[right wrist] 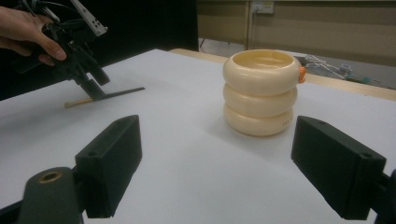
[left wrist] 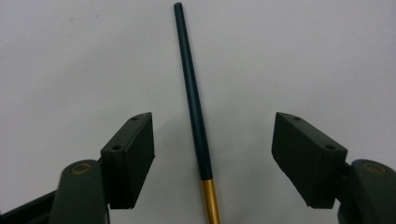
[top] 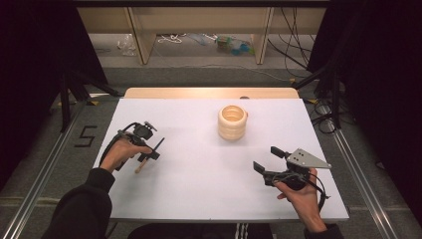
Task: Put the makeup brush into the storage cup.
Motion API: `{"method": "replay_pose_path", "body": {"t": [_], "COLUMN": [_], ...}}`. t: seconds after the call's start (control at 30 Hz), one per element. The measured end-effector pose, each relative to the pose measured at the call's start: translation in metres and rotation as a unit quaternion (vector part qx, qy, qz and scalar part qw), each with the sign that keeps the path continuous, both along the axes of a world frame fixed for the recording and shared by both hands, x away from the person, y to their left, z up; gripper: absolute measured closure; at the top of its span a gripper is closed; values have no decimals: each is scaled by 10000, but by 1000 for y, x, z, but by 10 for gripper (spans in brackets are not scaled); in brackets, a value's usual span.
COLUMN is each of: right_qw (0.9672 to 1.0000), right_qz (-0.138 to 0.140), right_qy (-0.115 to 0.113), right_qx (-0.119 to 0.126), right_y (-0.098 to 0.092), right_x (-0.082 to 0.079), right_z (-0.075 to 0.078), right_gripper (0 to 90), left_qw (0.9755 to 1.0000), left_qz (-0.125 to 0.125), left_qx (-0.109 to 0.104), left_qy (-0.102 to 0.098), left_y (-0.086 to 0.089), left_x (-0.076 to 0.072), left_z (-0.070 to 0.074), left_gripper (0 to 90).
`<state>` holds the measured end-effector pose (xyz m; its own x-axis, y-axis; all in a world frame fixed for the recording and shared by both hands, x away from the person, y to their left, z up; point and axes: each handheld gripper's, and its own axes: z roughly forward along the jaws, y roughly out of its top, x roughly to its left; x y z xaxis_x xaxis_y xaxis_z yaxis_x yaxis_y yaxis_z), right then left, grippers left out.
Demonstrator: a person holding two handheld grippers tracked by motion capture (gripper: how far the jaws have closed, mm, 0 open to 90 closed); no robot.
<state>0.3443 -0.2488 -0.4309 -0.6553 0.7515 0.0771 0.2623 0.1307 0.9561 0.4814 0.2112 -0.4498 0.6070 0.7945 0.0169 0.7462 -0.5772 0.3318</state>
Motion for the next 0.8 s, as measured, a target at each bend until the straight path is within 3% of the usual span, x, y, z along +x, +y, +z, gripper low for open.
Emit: {"method": "replay_pose_path", "body": {"t": [0.07,0.17,0.2,0.23,0.3,0.33,0.37,0.4,0.43,0.47,0.57,0.8], "right_qw": [10000,10000,10000,10000,10000,10000,10000,10000,10000,9999,10000,9999], "right_qz": [3,10,14,14,27,27,35,36,71,91,78,99], "right_qy": [3,0,6,12,9,9,11,19,47,37,43,23], "right_qx": [5,2,4,6,0,0,-4,-6,-18,43,-13,63], "right_y": [0,0,0,0,0,0,0,1,0,1,0,1], "right_x": [0,0,0,0,0,0,0,0,0,0,0,0], "right_z": [0,0,0,0,0,0,0,0,0,-1,0,-1], "right_gripper": [171,172,172,172,173,173,172,172,172,172,172,173], "left_qw": [9999,9999,9999,9999,9996,9996,9998,9998,9994,9997,9993,9992], "left_qz": [110,31,118,-14,201,201,30,30,196,59,232,173], "left_qx": [-81,-33,-56,60,-41,-41,30,30,-31,35,15,8], "left_qy": [-51,90,100,124,187,187,186,186,266,239,296,358], "left_y": [-2,-3,-4,-3,-5,-5,-3,-3,-4,-3,-3,-3], "left_x": [0,0,0,3,2,2,5,5,3,5,4,5], "left_z": [-1,2,1,0,-1,-1,-1,-1,-2,-2,-3,-6], "left_gripper": [328,352,361,366,377,389,396,404,416,426,443,502]}}
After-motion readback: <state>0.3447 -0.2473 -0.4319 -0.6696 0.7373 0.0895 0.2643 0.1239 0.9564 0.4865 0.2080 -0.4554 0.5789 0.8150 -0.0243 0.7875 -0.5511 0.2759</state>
